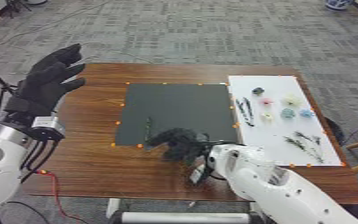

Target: Arrange flowers

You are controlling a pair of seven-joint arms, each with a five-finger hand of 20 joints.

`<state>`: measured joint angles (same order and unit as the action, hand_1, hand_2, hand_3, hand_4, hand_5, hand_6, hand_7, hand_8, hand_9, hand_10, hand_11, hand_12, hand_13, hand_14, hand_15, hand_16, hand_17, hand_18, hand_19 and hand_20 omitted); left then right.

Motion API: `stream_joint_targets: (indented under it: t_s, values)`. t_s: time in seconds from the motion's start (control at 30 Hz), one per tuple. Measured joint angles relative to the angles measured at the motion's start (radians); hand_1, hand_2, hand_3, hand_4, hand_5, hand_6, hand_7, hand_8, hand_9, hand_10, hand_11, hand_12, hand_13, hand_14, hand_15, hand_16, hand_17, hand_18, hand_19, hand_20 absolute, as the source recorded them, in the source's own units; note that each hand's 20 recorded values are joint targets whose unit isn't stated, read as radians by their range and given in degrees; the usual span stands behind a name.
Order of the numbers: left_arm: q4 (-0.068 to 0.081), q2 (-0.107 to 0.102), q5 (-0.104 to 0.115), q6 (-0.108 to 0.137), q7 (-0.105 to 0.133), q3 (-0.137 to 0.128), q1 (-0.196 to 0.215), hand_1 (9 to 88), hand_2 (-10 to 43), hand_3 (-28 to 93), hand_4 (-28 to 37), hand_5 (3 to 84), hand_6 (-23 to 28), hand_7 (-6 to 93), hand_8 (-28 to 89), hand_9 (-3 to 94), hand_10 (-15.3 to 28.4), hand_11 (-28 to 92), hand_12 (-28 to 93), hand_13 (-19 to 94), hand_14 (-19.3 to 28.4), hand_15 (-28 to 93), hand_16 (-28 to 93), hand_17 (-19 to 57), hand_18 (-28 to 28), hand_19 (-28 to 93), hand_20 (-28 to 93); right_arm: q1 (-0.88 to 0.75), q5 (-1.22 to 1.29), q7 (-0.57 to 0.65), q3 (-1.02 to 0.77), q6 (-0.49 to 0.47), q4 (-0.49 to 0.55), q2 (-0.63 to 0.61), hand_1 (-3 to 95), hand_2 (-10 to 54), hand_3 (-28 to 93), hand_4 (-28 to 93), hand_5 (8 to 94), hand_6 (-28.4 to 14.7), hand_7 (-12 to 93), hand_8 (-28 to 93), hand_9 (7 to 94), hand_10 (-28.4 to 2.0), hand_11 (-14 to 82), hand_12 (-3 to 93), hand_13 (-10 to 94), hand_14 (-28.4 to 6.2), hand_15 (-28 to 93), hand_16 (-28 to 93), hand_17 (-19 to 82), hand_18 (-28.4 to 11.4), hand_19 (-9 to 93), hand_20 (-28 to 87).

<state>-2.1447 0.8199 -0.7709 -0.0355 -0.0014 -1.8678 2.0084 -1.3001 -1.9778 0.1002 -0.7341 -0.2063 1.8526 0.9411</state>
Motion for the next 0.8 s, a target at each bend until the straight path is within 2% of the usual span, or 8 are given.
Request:
stream_joint_targets:
  t_s: [0.1,0.23,0.53,0.8]
  values:
    - [-0.001,0.000,0.000,0.001,0.000,-0.001,0.002,26.0,-7.4,70,-25.3,20.5,1.0,19.9,-9,13.5,8.3,12,22,4,11.4,36,-2,-14.5,19.9,39,10,0.005,0.004,0.084,-0.008,0.044,-0.002,-0.010,21.3,12.1,93,-12,42.2,0.2,17,-14,76.1,-12.5,67.0,38.1,76,-11.1,87,34,34,-23.4,87,46]
    - [-0.002,0.001,0.000,0.002,0.000,-0.002,0.005,26.1,-7.3,70,-25.3,20.5,1.1,19.8,-9,13.5,8.2,12,22,4,11.4,36,-2,-14.5,19.9,39,10,0.026,-0.013,0.117,-0.001,0.093,-0.020,-0.022,20.9,12.4,93,-12,43.1,0.2,16,-13,76.3,-12.4,67.1,38.0,76,-11.0,87,34,34,-23.4,87,46]
    - [-0.002,0.002,0.000,0.003,0.000,0.000,0.004,26.0,-7.3,70,-25.2,20.5,1.1,19.8,-9,13.5,8.3,12,22,4,11.4,36,-2,-14.5,19.9,39,10,0.148,-0.106,0.158,0.123,0.072,-0.119,-0.001,19.8,13.3,93,-12,43.4,0.4,16,-14,76.4,-12.5,67.3,37.9,76,-11.0,87,34,34,-23.5,87,45]
    - [0.000,0.002,0.000,0.003,0.000,0.006,0.000,25.9,-7.2,70,-25.2,20.5,1.1,19.7,-9,13.6,8.3,12,22,4,11.4,36,-2,-14.5,19.9,39,10,0.210,-0.109,0.174,0.165,0.044,-0.158,0.055,18.9,14.1,93,-12,43.5,0.4,16,-14,76.5,-12.3,67.6,37.9,76,-10.9,87,34,34,-23.5,87,45]
